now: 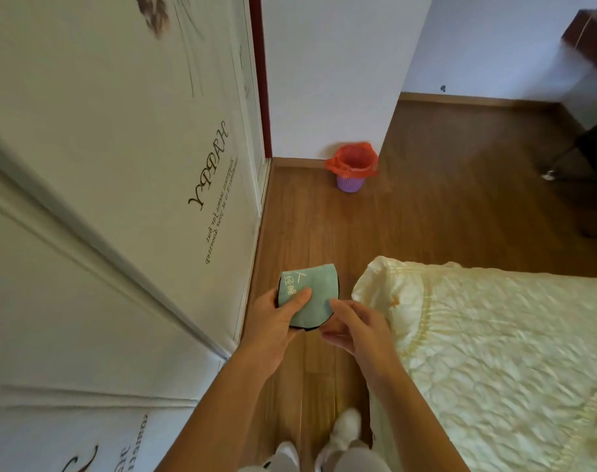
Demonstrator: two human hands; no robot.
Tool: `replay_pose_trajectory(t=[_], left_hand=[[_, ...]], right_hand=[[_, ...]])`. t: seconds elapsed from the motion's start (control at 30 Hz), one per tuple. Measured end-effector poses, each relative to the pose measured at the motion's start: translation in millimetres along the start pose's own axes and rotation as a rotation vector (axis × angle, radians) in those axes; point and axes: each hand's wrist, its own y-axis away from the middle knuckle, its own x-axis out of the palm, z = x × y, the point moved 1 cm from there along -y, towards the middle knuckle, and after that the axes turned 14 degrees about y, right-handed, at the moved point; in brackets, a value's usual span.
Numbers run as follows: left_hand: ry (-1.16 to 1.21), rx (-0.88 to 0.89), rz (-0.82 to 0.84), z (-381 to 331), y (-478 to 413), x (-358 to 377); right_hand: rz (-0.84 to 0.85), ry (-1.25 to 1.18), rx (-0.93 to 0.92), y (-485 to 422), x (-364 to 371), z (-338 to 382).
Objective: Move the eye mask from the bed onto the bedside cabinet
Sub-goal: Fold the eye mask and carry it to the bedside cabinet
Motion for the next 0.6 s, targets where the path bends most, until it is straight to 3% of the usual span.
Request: replay_pose_trajectory(t=[0.27, 0.6], left_hand=[[-0.012, -0.032, 0.007, -34, -130, 45], [-0.061, -0.001, 0.034, -92, -315, 182]], right_hand=[[0.008, -0.006, 0.009, -136, -28, 31], [0.023, -0.076, -0.016, -336, -124, 120]])
